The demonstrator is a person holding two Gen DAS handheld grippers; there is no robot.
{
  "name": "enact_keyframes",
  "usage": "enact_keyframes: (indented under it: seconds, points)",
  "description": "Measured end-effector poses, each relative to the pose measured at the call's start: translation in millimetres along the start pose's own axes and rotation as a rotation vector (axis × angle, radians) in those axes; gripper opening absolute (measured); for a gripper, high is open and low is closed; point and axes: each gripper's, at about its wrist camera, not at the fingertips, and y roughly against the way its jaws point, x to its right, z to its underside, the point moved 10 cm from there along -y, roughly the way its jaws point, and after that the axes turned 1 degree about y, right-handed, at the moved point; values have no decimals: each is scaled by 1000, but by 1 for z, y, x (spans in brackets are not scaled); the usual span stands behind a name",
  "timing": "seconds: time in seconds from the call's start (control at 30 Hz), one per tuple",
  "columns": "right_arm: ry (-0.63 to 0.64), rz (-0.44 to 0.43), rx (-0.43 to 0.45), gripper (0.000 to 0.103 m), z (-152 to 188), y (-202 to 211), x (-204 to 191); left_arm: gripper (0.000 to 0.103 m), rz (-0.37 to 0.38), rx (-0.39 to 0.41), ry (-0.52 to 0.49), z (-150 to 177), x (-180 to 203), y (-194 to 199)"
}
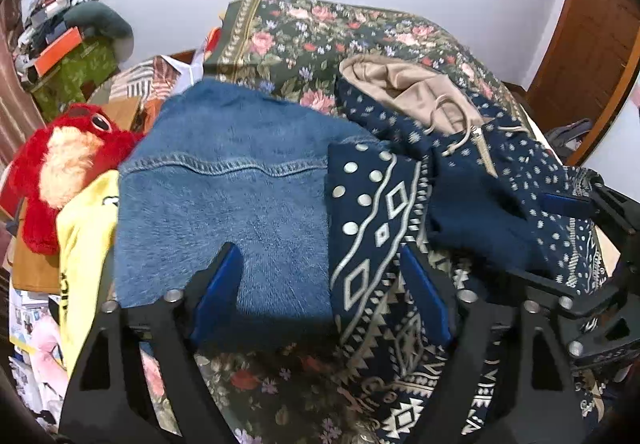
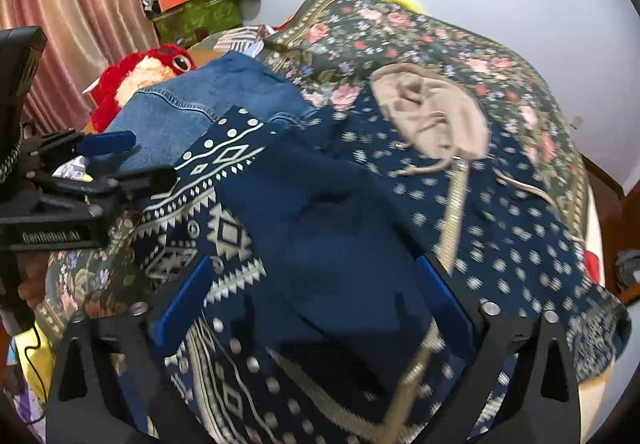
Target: Fold large clothes
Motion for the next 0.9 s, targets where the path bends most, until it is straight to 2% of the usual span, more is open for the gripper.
enact_keyframes:
  seconds: [0.1,0.13,0.17,0.2,0.27,0.37,0.47,0.73,0.9]
  points:
    - [-14,-47,-26,76,-2,-20,-7,61,24,10,-12,1,3,-8]
    - [-20,-59,-32,65,-1,-25,-9,46,45,15,-22,1,7,-9]
    - [-25,-67,-39,58,0,-29,-9,25,89,-6,-26,4,14,-13]
    - [-34,-80,-49,46,1,-33,-9,18,124,-26,-23,6,19,-16]
    - [-64,-105,-54,30,4,-38,-8,15,130,-24,-32,6,25,-21]
    - [-90,-103,-36,12,6,-33,-3,6,113,-17,-50,5,30,-23]
    - [-109,-103,13,10,1,-16,5,2,100,-4,-40,1,30,-18]
    - [-166,14,181,9,-21,48,51,2,48,82,-22,-12,25,17]
    - [-216,104,222,9,-12,81,92,2,16,77,9,-14,15,21]
